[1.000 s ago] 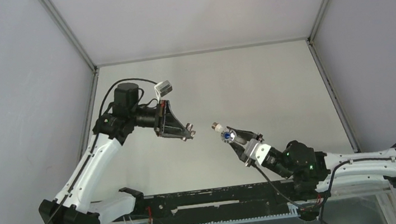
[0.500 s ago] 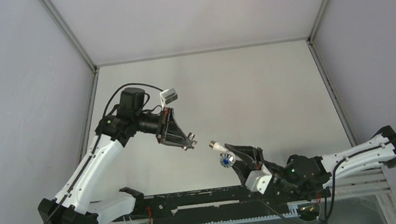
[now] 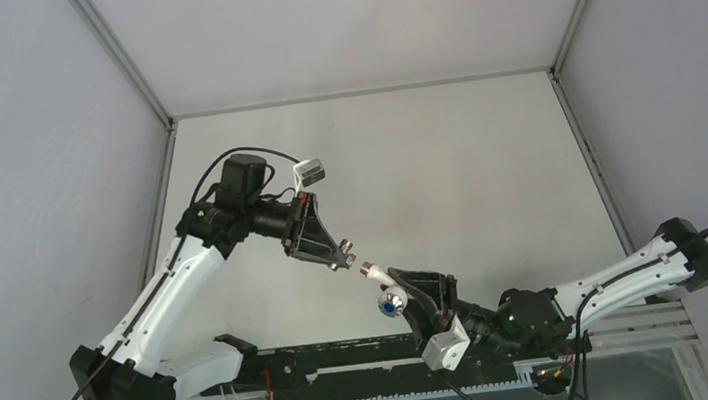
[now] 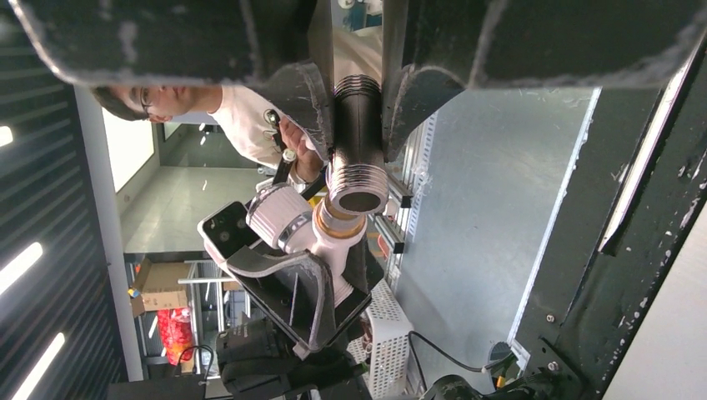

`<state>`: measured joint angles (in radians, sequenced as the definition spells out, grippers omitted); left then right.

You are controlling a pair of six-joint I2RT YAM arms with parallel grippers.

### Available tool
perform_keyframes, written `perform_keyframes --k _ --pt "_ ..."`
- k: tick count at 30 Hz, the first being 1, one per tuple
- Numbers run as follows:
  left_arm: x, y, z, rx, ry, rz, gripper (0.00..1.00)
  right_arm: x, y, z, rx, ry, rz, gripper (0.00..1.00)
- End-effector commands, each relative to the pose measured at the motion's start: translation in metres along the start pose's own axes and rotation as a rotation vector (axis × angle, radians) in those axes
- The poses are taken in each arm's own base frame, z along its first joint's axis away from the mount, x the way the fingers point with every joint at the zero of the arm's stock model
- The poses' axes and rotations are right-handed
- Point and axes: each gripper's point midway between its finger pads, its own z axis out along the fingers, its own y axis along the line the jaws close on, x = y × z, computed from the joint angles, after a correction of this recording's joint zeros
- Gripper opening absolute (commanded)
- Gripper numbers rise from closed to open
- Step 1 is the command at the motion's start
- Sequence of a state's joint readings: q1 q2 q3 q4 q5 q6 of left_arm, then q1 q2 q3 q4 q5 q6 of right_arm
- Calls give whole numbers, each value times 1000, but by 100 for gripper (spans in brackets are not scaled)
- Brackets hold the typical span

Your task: Install the water faucets

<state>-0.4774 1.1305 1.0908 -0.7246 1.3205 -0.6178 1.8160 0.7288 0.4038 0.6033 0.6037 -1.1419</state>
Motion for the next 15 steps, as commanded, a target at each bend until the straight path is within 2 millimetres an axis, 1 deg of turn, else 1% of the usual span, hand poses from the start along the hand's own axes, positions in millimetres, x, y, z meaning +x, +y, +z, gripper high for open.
perform_keyframes --k 1,4,8,15 --pt "1 -29 -3 67 34 96 0 -14 -17 4 75 -59 -4 0" --pt "3 -31 -2 74 46 93 0 -12 -17 6 85 -55 2 0" --pt "2 -33 0 74 55 102 0 -15 -22 8 123 -77 41 0" --pt "2 -36 1 76 60 99 0 -6 -19 13 137 -67 26 0"
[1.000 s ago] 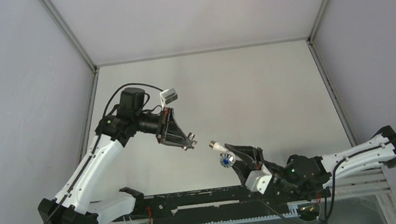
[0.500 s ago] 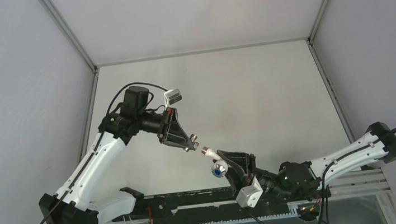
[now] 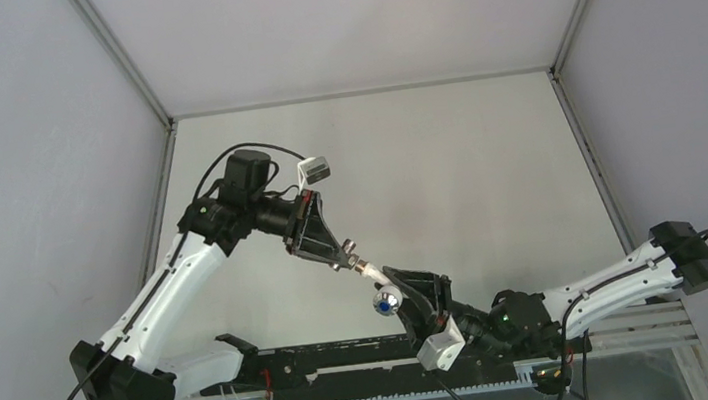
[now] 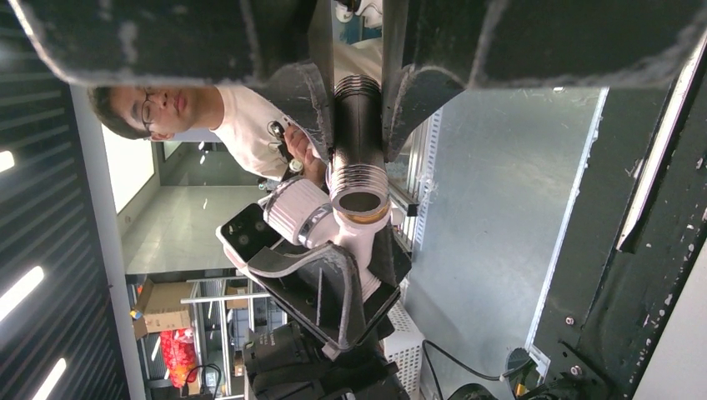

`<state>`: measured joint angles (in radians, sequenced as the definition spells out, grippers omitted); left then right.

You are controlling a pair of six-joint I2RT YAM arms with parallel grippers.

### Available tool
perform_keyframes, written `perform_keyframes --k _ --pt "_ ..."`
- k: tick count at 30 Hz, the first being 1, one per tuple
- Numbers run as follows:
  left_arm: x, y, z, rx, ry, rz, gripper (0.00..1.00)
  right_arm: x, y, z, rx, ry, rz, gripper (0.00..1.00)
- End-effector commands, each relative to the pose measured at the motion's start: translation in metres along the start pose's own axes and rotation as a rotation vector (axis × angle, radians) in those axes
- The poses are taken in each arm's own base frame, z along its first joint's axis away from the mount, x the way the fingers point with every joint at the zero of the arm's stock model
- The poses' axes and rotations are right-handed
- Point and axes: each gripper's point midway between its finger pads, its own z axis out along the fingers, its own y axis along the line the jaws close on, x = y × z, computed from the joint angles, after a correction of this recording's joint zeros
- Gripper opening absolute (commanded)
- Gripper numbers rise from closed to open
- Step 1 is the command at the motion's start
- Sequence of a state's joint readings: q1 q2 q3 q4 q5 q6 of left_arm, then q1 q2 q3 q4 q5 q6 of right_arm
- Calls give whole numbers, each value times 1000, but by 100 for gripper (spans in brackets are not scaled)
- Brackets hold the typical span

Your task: Install the water faucets

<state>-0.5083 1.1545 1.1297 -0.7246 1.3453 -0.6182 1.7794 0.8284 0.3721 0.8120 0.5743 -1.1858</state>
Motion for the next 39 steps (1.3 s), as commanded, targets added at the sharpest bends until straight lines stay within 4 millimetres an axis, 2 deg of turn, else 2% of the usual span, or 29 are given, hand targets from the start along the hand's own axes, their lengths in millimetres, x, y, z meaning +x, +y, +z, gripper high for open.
perform_keyframes --k 1,11,19,22,24,28,30,31,32,34,36,39 --pt "0 -24 -2 44 20 75 0 -6 -17 4 71 -39 35 0" --pt "1 -27 0 57 40 83 0 -11 -20 10 112 -63 55 0" --pt "-2 -28 -1 59 37 78 0 -17 -24 7 111 -76 53 0" --pt "-8 -25 -3 41 9 73 0 -17 -30 4 131 -73 85 0" --pt "-20 -17 -9 -1 -50 49 0 -8 -35 1 161 -45 179 0" --pt "-51 26 -20 -197 -228 -44 0 37 -34 -2 192 133 469 0" --pt "-64 61 -27 -367 -307 -99 0 58 -35 -5 219 219 651 0" --pt "-75 89 -38 -519 -382 -125 0 67 -34 -7 229 262 738 0" --pt "-84 106 -47 -619 -430 -127 0 78 -38 -10 255 307 807 0" --pt "-102 136 -66 -791 -527 -101 0 100 -48 -16 328 407 932 0" --pt "-118 159 -82 -965 -601 -24 0 111 -55 -21 372 465 1011 0" --pt "-140 181 -93 -1179 -603 76 0 122 -66 -30 440 526 1055 0"
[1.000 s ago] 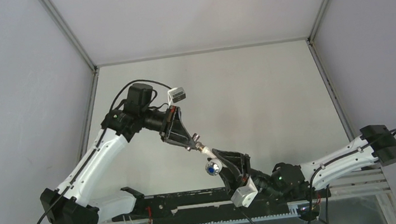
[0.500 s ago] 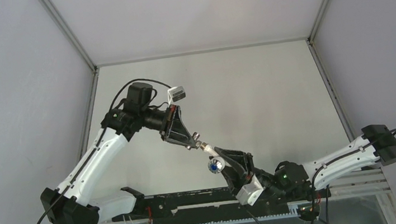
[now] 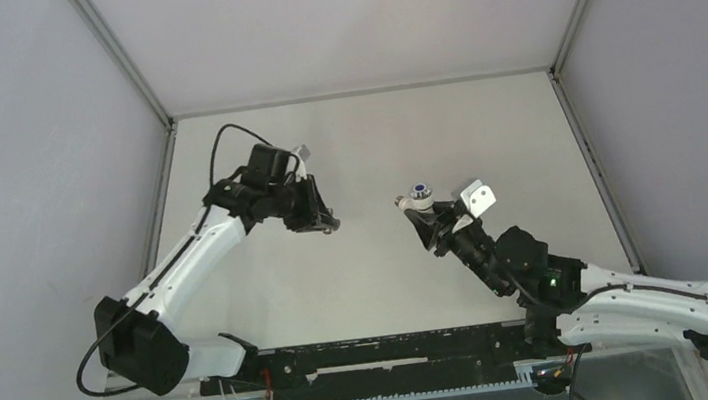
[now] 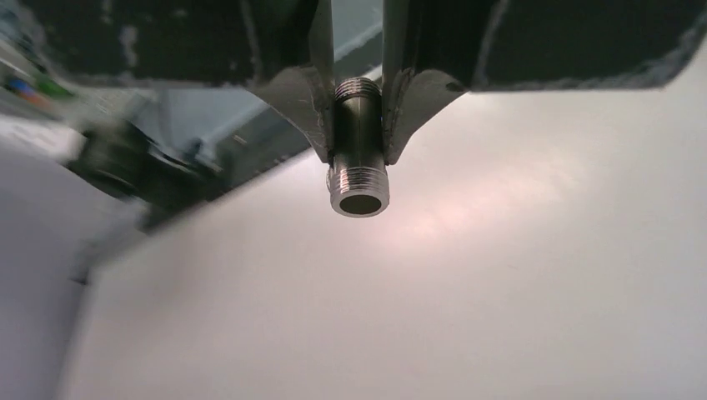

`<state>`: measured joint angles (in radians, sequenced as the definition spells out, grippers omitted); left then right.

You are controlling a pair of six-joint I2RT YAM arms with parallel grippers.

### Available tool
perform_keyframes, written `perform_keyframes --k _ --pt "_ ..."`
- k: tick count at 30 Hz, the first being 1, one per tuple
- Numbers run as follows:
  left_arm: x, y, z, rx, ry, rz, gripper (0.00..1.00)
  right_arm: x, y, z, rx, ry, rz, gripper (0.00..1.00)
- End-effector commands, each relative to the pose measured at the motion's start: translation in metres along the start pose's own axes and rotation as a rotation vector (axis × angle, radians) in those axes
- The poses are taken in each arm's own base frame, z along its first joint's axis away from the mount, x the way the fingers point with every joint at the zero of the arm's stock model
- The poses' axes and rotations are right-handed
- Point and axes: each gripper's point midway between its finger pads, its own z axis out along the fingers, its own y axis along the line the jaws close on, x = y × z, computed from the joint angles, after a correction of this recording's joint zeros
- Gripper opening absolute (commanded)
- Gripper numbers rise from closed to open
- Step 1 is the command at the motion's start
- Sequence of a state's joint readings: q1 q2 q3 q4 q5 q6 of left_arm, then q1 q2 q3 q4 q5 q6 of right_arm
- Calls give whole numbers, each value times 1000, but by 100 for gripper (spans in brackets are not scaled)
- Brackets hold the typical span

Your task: Install the water faucets

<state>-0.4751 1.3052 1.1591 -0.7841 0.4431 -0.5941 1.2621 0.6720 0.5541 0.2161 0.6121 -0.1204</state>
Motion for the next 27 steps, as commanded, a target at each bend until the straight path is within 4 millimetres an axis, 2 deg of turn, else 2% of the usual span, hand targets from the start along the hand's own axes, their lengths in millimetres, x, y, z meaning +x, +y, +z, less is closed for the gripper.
perform_keyframes --k 1,3,5,9,14,20,27 --pt "-70 33 11 -380 -264 216 0 8 -12 -8 72 120 254 0" --pt "-80 55 29 -528 -205 248 0 6 -22 -8 121 118 267 0" --pt "-83 72 36 -644 -134 255 0 4 -31 -10 169 127 291 0" --pt "-91 97 55 -711 -73 299 0 14 -47 -12 231 209 302 0" --pt "-101 108 79 -634 -75 293 0 33 -60 -8 266 283 366 0" --pt "-100 118 104 -596 16 370 0 29 -69 -4 270 268 395 0" --pt "-106 121 132 -545 7 404 0 33 -68 1 250 284 408 0"
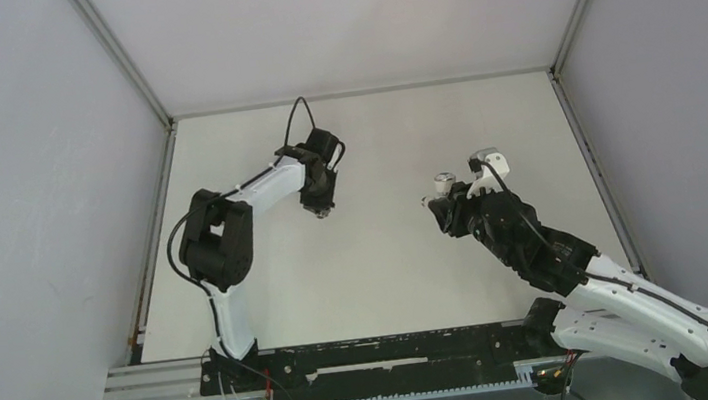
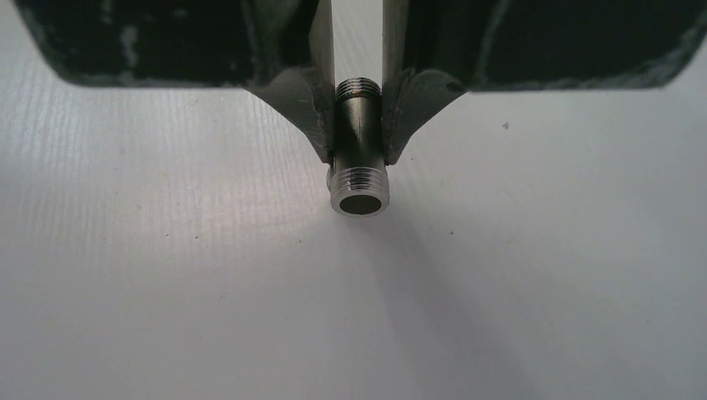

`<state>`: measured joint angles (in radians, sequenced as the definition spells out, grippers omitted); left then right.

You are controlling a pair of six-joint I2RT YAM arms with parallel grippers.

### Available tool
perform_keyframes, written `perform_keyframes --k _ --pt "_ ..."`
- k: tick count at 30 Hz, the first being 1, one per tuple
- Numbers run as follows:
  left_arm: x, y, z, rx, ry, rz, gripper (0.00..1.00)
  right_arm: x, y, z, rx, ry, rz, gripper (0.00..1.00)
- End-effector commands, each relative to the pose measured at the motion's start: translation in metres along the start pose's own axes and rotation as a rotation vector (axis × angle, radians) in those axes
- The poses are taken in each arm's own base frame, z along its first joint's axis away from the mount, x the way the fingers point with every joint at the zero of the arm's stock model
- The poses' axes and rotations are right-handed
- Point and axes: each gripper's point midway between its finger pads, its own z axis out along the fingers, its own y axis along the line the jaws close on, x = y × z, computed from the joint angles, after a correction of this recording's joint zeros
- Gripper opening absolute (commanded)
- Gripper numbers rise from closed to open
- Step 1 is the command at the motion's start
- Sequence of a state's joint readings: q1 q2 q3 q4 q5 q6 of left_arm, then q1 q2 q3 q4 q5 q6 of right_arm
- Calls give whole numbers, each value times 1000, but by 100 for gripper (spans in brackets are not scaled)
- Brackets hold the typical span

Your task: Install the water faucets

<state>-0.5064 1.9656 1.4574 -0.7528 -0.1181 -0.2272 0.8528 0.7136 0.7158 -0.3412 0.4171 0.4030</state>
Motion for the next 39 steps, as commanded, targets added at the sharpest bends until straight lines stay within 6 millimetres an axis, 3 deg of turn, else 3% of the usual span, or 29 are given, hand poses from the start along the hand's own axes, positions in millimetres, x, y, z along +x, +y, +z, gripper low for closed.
perform_keyframes --k 1,9,12,15,21,24,29,33,34,39 --pt "-34 -17 -1 82 -110 56 0 -21 16 -1 -65 -41 62 0" --pt "-32 -35 19 171 -59 151 4 -15 13 -1 -49 -17 66 0" --pt "-29 -37 23 164 -26 172 20 -14 9 -3 -37 -13 65 0" --pt "-30 -37 20 153 -28 177 49 -13 8 -3 -32 -10 70 0" --pt "-47 -30 -9 118 -105 162 67 -17 12 -1 -52 -20 72 0" --pt "-57 -27 -32 115 -160 151 99 -19 12 0 -64 -13 74 0" --pt "-66 -19 -85 110 -272 123 100 -21 27 1 -222 48 130 0" --pt "-70 -25 -151 202 -429 41 100 -33 37 -2 -411 64 238 0" --pt "-68 -33 -174 275 -484 24 100 -36 40 -4 -466 71 265 0" --pt "-46 -86 -243 702 -591 19 100 -61 57 -17 -688 58 356 0"
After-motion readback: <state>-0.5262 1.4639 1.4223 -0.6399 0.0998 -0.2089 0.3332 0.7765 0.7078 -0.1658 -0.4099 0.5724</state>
